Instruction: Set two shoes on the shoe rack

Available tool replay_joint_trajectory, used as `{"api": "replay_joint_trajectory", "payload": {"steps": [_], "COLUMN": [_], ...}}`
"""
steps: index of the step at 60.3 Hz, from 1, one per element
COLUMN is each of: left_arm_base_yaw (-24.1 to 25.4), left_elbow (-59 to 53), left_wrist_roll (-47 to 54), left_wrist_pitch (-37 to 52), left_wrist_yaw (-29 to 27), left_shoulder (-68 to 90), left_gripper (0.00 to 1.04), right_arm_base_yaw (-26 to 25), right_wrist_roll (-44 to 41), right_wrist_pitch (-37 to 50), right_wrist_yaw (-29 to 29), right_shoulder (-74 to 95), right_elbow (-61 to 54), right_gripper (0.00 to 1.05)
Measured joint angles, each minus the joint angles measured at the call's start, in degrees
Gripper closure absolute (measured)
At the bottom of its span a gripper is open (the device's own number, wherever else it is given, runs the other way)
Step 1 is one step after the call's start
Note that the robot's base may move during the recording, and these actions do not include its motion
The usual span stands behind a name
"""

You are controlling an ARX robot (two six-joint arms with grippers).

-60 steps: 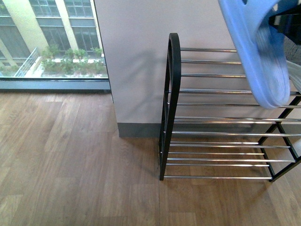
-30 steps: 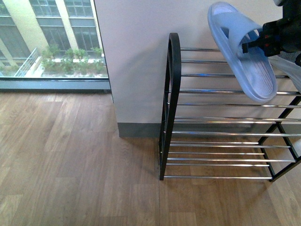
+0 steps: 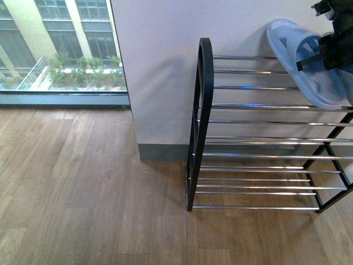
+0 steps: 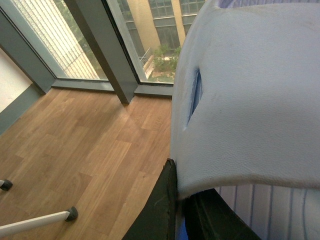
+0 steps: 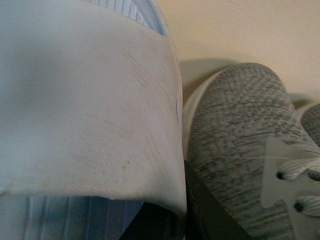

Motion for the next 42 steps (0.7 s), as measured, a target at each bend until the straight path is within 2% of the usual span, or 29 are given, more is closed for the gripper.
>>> {"api": "replay_joint_trajectory", "payload": {"steps": [20,27,42], "left_arm_base_yaw": [0.0,0.0,0.0], "left_elbow": [0.0,0.0,0.0], "left_wrist_roll": [0.0,0.0,0.0], "left_wrist_pitch": [0.0,0.0,0.0], "left_wrist_yaw": [0.0,0.0,0.0], "left_shoulder": [0.0,0.0,0.0], "left_gripper": [1.03,1.03,1.03], "right_arm_base_yaw": [-0.6,-0.6,-0.6], "right_wrist_roll": [-1.2,-0.8,0.8], "right_wrist_pitch": [-1.1,-2.5,-5.3], "right_wrist_yaw": [0.2,-1.5,-4.6], "right_shoulder": [0.2,0.0,-1.3], "right_elbow": [0.9,0.8,0.4], "right_gripper": [1.03,1.02,0.66]}}
